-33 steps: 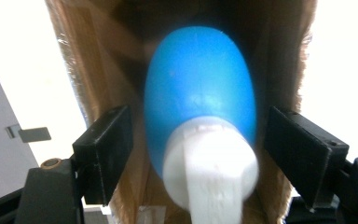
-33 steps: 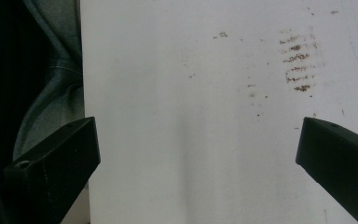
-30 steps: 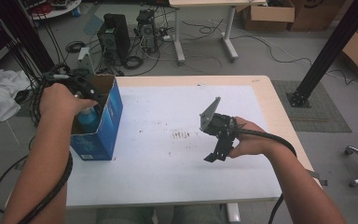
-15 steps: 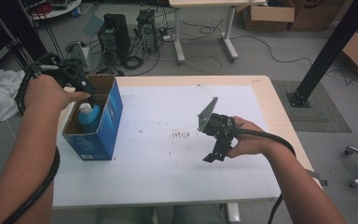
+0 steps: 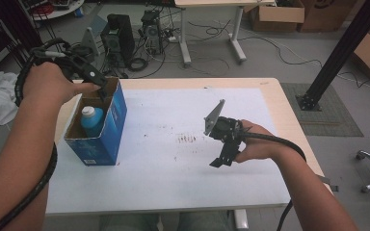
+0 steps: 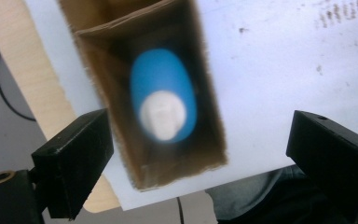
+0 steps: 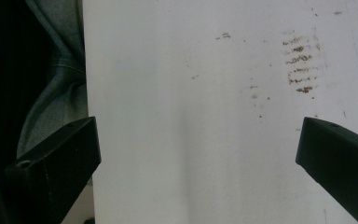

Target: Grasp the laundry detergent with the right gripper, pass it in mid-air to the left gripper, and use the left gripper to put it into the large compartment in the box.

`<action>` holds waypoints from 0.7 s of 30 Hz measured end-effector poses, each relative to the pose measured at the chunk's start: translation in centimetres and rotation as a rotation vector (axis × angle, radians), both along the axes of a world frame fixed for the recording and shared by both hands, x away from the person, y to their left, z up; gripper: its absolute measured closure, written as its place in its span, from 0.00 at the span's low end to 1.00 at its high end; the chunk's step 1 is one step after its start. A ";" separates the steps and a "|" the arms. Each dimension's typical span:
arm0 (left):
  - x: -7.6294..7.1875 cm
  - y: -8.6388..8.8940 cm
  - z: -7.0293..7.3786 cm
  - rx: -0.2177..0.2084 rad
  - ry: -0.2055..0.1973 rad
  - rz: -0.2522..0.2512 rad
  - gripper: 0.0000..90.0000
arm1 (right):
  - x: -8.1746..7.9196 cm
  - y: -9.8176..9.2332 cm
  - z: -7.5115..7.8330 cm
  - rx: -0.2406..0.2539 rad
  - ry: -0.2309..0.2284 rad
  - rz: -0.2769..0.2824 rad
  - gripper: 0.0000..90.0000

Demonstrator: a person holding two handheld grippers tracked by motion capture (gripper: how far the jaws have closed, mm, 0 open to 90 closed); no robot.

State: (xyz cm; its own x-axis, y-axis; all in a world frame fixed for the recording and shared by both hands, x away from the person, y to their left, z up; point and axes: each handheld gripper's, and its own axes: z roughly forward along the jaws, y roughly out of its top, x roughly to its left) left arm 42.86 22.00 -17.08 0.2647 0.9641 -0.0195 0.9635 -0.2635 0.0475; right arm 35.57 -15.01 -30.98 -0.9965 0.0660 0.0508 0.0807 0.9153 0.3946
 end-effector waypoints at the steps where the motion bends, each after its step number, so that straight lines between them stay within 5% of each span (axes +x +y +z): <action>1: 0.0 -0.3 0.0 0.000 0.001 -0.004 0.06 | 0.0 0.0 0.0 0.001 0.000 0.001 0.00; 14: -0.3 -3.9 -1.0 -0.049 0.020 -0.212 0.00 | 0.0 0.0 0.2 -0.010 0.003 0.000 0.00; 17: -0.5 -5.1 -1.9 -0.074 0.009 -0.281 0.00 | 0.2 -0.1 0.2 -0.023 0.006 -0.001 0.00; 21: -0.9 -6.9 -3.9 -0.117 0.055 -0.394 0.00 | 0.3 -0.3 0.1 -0.026 0.012 -0.007 0.00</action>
State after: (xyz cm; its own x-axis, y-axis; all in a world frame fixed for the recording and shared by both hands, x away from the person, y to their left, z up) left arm 41.98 15.12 -21.02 0.6083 0.7800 -0.1471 0.7921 -0.6082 0.0506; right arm 35.90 -15.34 -30.92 -0.9954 0.0746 0.0606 0.0918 0.9245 0.3699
